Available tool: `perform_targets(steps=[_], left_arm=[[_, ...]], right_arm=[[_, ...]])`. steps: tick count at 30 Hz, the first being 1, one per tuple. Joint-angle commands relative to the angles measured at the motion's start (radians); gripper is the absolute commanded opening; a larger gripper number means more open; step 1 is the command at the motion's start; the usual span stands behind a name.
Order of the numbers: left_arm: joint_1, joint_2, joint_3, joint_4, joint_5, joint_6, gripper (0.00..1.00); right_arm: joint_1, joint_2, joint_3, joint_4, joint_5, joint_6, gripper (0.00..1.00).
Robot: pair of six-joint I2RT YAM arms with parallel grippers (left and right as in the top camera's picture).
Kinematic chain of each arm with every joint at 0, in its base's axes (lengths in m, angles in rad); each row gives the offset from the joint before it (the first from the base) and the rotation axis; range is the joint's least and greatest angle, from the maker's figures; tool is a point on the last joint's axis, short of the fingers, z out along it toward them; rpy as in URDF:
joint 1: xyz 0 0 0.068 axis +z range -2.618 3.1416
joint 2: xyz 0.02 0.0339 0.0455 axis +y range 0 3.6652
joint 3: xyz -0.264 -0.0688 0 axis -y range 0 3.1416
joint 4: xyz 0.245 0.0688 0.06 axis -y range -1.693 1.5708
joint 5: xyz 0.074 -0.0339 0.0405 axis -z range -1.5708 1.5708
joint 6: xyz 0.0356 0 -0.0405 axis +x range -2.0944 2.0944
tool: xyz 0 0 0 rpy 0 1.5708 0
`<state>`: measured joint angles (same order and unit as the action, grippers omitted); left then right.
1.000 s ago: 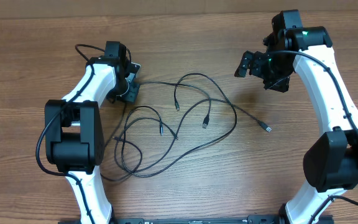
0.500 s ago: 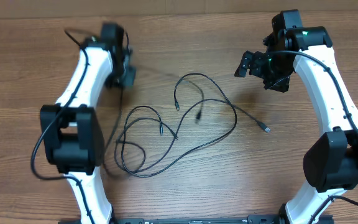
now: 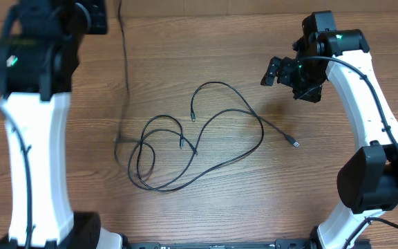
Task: Untangle cables
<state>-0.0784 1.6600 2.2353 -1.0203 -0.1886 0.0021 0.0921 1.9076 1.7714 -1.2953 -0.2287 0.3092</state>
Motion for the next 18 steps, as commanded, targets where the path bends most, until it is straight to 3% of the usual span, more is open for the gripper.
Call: perform_targets(steps=[1,5,9,13,18], left_arm=[[0.004,-0.045,0.013,0.032,-0.161,0.043,0.04],[0.027,-0.078,0.013,0.068,-0.272,0.084,0.04],[0.052,-0.079,0.012,0.005,-0.265,0.085,0.04],[0.052,-0.067,0.01,-0.152,-0.15,-0.035,0.06],[0.047,-0.012,-0.021,-0.39,0.079,-0.166,0.23]], right_arm=[[-0.003,-0.006,0.002,0.003,0.004,-0.007,1.0],[-0.003,-0.006,0.002,0.003,0.003,-0.007,1.0],[-0.003,-0.006,0.002,0.004,0.003,-0.007,1.0],[-0.003,-0.006,0.002,0.004,0.003,-0.007,1.0],[-0.003,-0.006,0.002,0.006,0.004,-0.008,1.0]])
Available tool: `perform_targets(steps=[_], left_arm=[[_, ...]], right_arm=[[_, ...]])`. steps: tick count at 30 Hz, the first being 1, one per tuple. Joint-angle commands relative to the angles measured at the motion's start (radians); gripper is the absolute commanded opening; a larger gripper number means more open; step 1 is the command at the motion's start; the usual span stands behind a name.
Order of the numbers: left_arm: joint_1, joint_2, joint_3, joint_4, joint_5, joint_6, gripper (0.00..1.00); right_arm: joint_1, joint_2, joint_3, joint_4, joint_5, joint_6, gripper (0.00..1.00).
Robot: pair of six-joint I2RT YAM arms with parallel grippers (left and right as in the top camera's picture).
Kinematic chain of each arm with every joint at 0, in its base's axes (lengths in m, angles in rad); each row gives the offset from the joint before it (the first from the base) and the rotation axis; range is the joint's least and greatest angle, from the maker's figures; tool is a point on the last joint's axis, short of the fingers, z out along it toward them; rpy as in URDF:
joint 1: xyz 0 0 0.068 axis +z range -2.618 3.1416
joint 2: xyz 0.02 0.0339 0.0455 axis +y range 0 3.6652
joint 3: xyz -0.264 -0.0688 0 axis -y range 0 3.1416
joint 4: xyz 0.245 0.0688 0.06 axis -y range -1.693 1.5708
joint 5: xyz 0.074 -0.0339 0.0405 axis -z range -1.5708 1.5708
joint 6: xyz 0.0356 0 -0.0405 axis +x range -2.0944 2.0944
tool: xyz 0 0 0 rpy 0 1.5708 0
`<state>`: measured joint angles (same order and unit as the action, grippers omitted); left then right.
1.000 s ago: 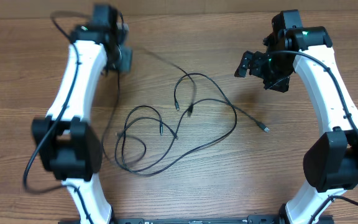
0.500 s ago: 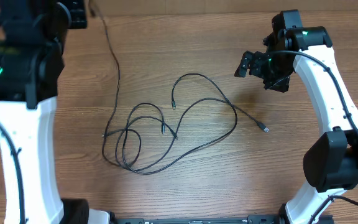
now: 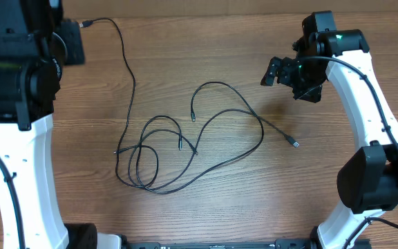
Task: Untangle cables
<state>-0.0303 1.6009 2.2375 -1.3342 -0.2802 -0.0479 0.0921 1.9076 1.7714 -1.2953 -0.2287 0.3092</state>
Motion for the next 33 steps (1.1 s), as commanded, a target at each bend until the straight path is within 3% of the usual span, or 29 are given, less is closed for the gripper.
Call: perform_targets(steps=[1,5,10,20,25,31,33], left_arm=[[-0.006,0.058,-0.04,-0.102,0.19,-0.127,0.24],[-0.04,0.092,-0.172,-0.144,0.2,-0.16,0.26],[-0.077,0.101,-0.403,-0.074,0.201,-0.186,0.27],[-0.103,0.101,-0.797,0.148,0.115,-0.216,0.29],[-0.11,0.101,-0.973,0.376,0.118,-0.183,0.3],[-0.11,0.103,-1.134,0.708,0.119,-0.143,0.56],[-0.11,0.114,-1.162,0.785,0.114,-0.117,0.59]], right_arm=[[-0.003,-0.006,0.002,0.008,0.004,-0.008,1.0],[-0.003,-0.006,0.002,0.02,0.004,-0.008,1.0],[-0.003,-0.005,0.002,0.034,0.004,-0.025,1.0],[-0.003,-0.004,0.002,0.037,0.004,-0.027,1.0],[-0.003,0.003,0.002,0.037,0.004,-0.03,1.0],[-0.003,0.01,0.002,0.037,0.004,-0.053,1.0],[-0.003,0.013,0.002,0.036,0.004,-0.053,1.0]])
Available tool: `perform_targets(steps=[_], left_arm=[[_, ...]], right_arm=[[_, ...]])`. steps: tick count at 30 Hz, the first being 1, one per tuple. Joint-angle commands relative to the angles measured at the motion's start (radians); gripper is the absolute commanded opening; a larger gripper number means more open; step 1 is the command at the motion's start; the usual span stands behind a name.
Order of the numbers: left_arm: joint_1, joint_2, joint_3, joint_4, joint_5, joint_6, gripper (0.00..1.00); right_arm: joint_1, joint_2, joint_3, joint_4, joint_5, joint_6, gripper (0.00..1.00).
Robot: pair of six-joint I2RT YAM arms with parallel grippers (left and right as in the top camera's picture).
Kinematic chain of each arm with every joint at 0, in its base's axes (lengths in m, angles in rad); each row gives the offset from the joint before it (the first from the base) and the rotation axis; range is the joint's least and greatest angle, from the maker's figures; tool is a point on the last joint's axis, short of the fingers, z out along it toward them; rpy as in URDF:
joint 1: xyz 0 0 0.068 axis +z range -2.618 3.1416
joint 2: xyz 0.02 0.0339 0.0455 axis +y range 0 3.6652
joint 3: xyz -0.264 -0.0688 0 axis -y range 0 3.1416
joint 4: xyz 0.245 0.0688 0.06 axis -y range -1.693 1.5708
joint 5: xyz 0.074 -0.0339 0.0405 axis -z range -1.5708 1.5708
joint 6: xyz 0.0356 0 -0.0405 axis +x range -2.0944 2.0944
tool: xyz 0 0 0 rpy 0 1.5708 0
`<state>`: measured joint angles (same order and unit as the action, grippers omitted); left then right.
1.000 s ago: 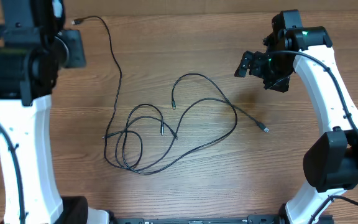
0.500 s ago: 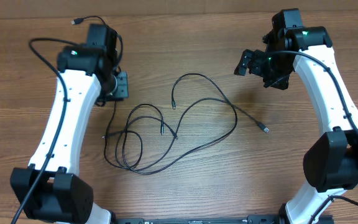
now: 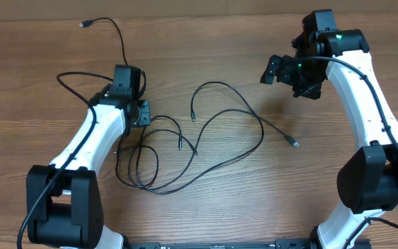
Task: Untangle cables
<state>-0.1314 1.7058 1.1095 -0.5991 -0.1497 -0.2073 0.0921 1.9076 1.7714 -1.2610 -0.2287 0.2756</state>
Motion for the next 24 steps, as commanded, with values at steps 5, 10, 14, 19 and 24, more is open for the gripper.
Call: perform_targets(steps=[5,10,14,19,24], left_arm=[[-0.006,0.064,-0.039,0.055,-0.046,0.079,0.57],[-0.006,0.076,-0.034,-0.07,-0.121,0.118,0.54],[-0.003,0.077,-0.032,-0.176,-0.16,0.119,0.52],[0.017,0.081,-0.035,-0.17,-0.169,0.119,0.54],[0.022,0.105,-0.035,-0.072,-0.119,0.166,0.54]], right_arm=[[-0.003,0.017,0.002,0.001,0.004,-0.019,1.0],[-0.003,0.017,0.002,0.002,0.004,-0.02,1.0],[-0.003,0.017,0.002,0.006,0.004,-0.023,1.0],[-0.003,0.017,0.002,0.007,0.004,-0.023,1.0],[-0.003,0.017,0.002,0.006,0.004,-0.023,1.0]])
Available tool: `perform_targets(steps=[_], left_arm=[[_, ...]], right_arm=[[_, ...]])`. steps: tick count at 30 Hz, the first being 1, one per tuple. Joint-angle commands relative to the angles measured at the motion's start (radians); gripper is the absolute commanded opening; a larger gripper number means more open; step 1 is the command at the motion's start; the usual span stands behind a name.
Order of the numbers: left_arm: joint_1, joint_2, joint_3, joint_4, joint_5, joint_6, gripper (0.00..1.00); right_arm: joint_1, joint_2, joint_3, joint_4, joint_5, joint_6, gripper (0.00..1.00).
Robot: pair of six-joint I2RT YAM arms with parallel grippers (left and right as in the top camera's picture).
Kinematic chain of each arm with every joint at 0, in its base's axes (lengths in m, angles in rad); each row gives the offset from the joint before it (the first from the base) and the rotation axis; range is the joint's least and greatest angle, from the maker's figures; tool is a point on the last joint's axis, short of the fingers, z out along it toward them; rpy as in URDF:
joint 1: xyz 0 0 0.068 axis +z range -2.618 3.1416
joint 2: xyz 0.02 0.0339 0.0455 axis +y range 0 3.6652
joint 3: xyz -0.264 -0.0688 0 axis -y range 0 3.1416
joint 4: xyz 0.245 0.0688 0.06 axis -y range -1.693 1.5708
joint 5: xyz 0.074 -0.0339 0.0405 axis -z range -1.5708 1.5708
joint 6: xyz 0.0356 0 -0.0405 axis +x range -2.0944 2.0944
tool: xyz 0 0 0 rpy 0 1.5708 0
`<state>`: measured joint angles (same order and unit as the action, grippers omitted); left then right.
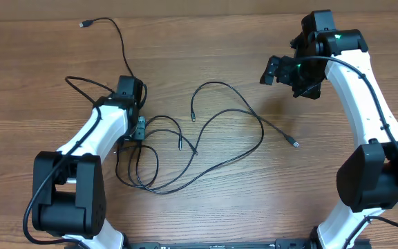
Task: Untangle cables
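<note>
Thin black cables lie on the wooden table. One cable (121,45) runs from a plug (83,24) at the far left down behind my left arm. The tangle of loops (147,162) sits left of centre. A long loop (230,97) arcs to the right and ends in a plug (295,143). Two short ends (193,117) lie inside the loops. My left gripper (141,129) is low at the tangle's upper left edge, its jaws looking open. Held above the table at the far right, my right gripper (269,71) is open and holds nothing.
The wooden table (206,207) reaches the frame's edges. Another loop of cable (76,80) sticks out to the left of my left forearm. Both arm bases stand at the near edge, left and right.
My left gripper has moved a little toward the near side, from beside the cable's upper bend to the tangle's upper left edge. The loop left of the arm has shifted slightly. The right arm is unchanged.
My left arm was raised close to the camera with one cable drawn up toward the far left. Then the cable's plug showed at the far left. Then the arm was down on the table beside the tangle, the cable lying loose. Now the gripper is at the tangle.
</note>
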<state>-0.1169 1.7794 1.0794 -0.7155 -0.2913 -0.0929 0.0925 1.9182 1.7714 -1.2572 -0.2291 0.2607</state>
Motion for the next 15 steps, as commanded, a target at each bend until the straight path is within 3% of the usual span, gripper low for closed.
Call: perform_targets(steps=[1,9,15], left_arm=[[0.007,0.042,-0.005,0.072,0.037,0.059,0.55],[0.007,0.156,-0.005,0.232,0.06,0.084,0.61],[0.008,0.249,-0.005,0.308,-0.045,0.083,0.59]], right_arm=[[-0.003,0.006,0.002,0.002,0.005,-0.008,1.0],[-0.003,0.006,0.002,-0.024,0.005,-0.008,1.0],[-0.003,0.006,0.002,-0.035,0.004,-0.007,1.0]])
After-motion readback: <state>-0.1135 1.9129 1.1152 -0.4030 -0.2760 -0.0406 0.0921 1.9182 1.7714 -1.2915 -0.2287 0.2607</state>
